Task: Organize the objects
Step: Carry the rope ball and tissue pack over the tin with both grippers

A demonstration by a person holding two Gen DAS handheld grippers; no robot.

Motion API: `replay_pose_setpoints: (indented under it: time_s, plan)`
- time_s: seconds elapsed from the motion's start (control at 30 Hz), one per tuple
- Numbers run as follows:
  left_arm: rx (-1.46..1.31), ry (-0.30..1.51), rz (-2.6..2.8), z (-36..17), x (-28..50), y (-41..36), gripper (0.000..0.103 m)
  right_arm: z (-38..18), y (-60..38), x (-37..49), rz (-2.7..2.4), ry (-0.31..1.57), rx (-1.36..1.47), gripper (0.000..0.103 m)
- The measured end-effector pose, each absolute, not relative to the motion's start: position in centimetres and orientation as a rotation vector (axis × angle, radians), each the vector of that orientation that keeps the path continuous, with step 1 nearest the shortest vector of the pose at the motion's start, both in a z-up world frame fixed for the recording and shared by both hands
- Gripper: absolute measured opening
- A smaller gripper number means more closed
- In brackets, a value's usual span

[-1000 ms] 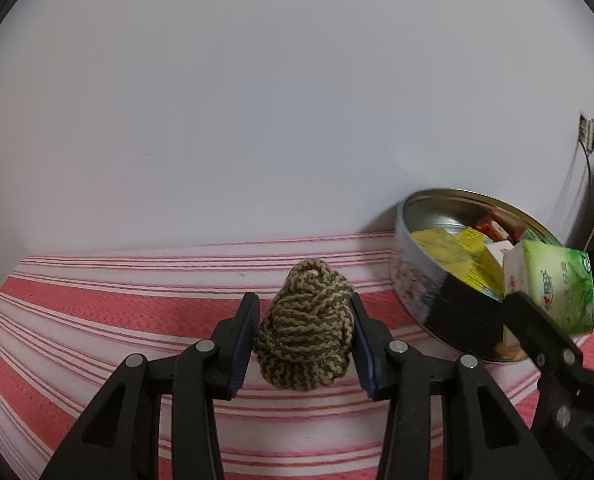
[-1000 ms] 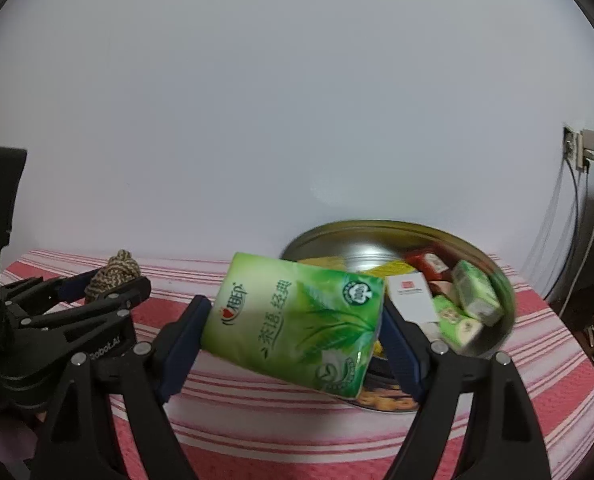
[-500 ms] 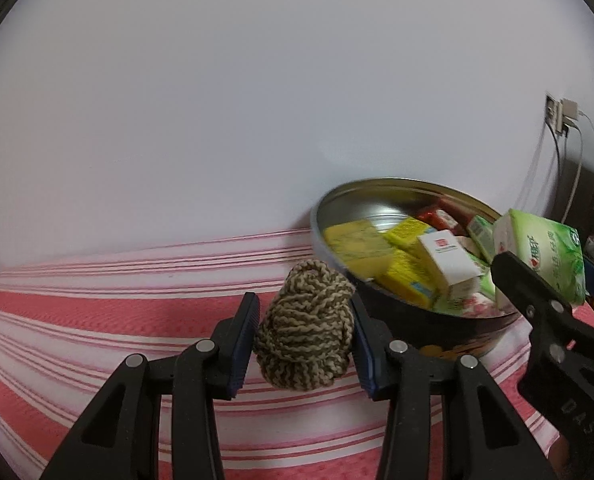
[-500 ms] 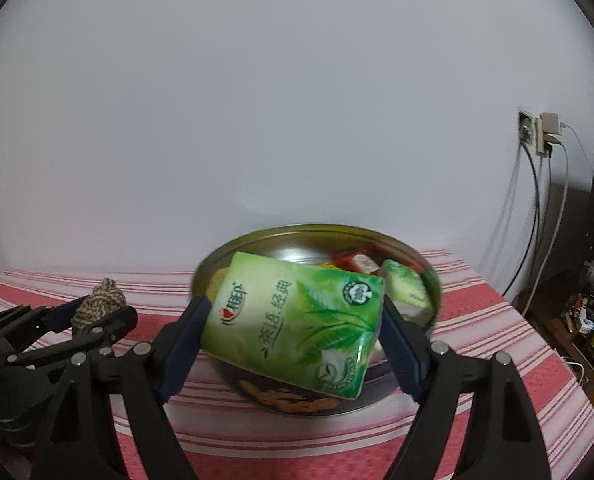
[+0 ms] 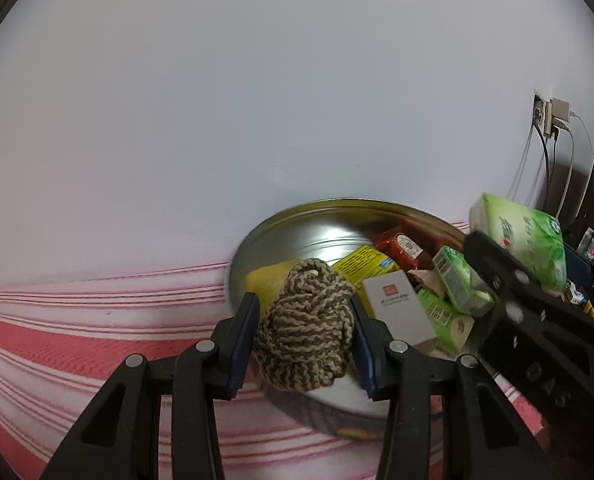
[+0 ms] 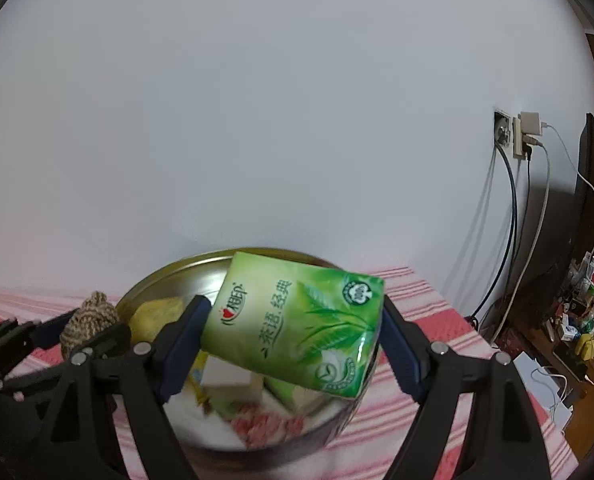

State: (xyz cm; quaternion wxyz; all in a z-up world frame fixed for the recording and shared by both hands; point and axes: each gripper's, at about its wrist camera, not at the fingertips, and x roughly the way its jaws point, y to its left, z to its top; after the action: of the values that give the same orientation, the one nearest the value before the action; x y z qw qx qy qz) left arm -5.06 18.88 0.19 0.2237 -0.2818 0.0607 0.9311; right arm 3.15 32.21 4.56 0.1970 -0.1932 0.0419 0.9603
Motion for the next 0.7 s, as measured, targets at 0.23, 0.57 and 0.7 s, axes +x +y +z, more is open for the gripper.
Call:
replay_pose_setpoints:
  time_s: [0.23,0.57,0.7]
  plan:
    - [-0.838,0.156,2.548,-1.2,-7.3,21.2,0.046,4.4,34.6,0.8,2.666,0.179,-0.554,0.083]
    - [-0.877,0.136,2.545,-0.9,-8.8,22.8,0.046,4.4,36.6,-1.4,2.674,0.171,-0.586,0.083]
    - [-0.927,0.154,2.532,-1.0,-9.9,24.2,0.046,4.2,37.3,-2.4,2.669,0.175,-0.622,0.083]
